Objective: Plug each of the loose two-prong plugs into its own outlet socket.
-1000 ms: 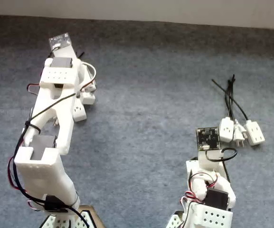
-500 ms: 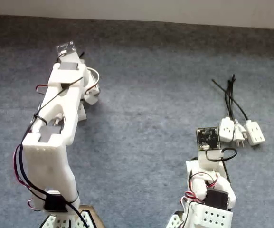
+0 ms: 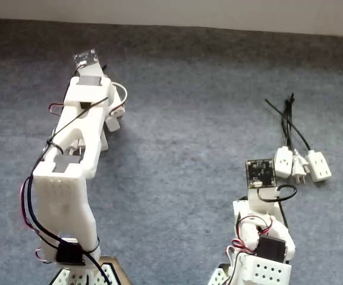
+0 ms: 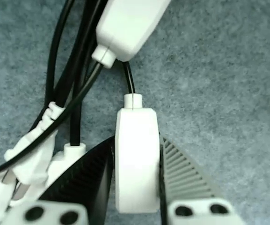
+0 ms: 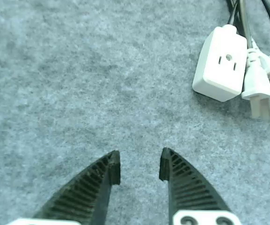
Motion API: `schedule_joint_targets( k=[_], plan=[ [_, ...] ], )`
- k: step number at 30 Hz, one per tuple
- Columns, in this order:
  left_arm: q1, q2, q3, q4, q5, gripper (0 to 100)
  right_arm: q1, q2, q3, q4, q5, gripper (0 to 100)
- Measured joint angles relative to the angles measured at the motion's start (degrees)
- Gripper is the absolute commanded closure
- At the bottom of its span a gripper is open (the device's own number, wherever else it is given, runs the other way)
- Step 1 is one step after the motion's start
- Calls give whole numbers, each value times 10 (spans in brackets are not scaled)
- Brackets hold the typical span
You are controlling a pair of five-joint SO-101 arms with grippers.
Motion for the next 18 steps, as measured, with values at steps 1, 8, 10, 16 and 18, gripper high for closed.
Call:
schedule_joint_targets(
  k=[1,8,10,16,18],
  plan=[
    [10,0,-7,10,0,994,0,0,0,0,0,848],
    [122,-22,-45,93,0,994,0,0,0,0,0,848],
    [165,-34,-45,98,-1,994,0,0,0,0,0,848],
    [298,-39,-45,100,-48,994,0,0,0,0,0,848],
    [336,-39,-46,100,-56,994,0,0,0,0,0,848]
  ],
)
